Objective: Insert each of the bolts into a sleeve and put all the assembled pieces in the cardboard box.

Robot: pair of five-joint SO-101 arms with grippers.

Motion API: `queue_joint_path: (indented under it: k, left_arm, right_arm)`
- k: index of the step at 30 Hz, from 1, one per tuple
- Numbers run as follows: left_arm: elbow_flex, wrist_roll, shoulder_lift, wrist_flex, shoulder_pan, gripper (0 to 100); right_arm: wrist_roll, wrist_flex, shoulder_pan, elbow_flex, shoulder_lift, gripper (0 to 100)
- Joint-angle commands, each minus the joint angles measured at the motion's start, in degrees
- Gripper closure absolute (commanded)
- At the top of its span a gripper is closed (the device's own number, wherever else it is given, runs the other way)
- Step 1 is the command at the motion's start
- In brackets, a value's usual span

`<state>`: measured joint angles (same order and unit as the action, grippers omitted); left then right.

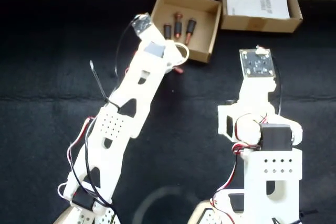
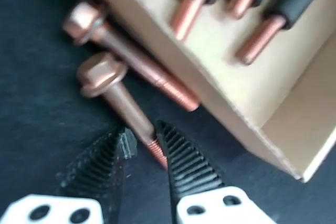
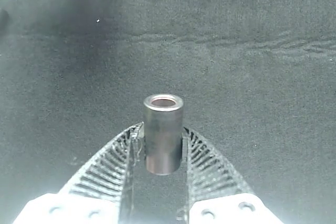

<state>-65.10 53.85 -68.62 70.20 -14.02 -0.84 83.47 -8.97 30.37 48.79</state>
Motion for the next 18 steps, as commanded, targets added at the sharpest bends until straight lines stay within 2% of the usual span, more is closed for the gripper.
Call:
queue_joint_path:
  k: [1,9,14,18]
  left_arm:
    - [-6.2,-2.46,0.04,10.64,2.51,99]
    - [-18.24,-7.3,-0.22,31.03,2.77,99]
    - [-18.51,-9.49,1.19,31.47,3.91,99]
    - [-18.68,-9.58,5.05,31.47,3.74,99]
  right_arm:
    - [-0.26,-0.13,-0.48,-0.48,0.84,99.2]
    - [0.0,-2.86,-0.66,-0.31,0.75,99.2]
    - [2.46,-7.6,-0.66,0.04,0.75,99.2]
    - [5.01,-16.13,-1.19,2.95,0.75,99.2]
